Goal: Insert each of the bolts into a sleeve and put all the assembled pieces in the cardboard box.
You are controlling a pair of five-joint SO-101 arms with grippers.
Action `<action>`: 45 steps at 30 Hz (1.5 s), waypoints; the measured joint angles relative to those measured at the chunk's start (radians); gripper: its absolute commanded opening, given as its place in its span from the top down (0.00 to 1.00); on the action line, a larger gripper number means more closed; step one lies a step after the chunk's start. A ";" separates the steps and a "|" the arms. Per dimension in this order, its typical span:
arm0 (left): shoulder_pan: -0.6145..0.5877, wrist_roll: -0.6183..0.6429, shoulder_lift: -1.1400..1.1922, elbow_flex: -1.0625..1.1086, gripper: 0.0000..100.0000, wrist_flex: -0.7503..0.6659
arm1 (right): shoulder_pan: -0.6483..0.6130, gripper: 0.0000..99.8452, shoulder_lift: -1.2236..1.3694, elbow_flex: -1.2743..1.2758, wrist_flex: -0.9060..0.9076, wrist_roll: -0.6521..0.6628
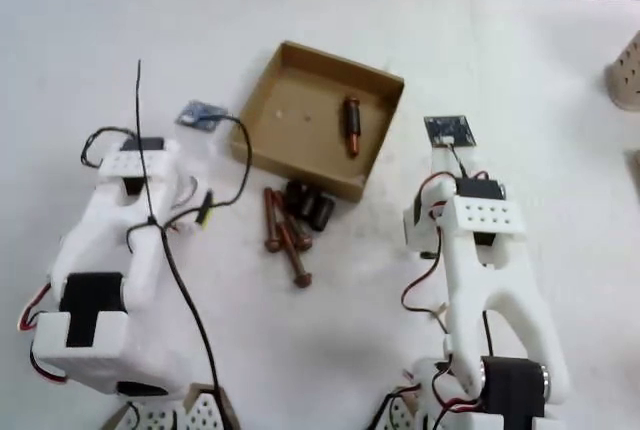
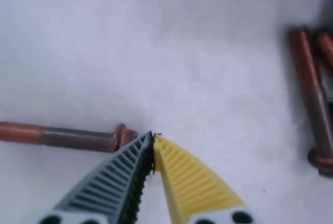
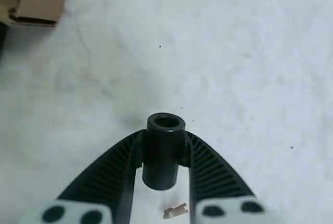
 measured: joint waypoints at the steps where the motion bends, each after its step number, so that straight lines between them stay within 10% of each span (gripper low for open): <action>1: 0.000 0.037 0.000 0.000 0.98 -0.037 | 0.000 0.98 0.000 0.000 0.000 0.000; 14: -0.002 0.178 -0.017 0.000 0.94 -0.272 | 0.000 0.98 0.000 0.000 0.000 0.000; 27: -0.091 -0.528 -0.175 -0.037 0.84 0.014 | 0.002 0.98 0.000 0.000 0.000 0.000; 45: -0.155 -0.580 0.092 -0.138 0.85 -0.069 | 0.000 0.98 0.000 0.000 0.000 0.000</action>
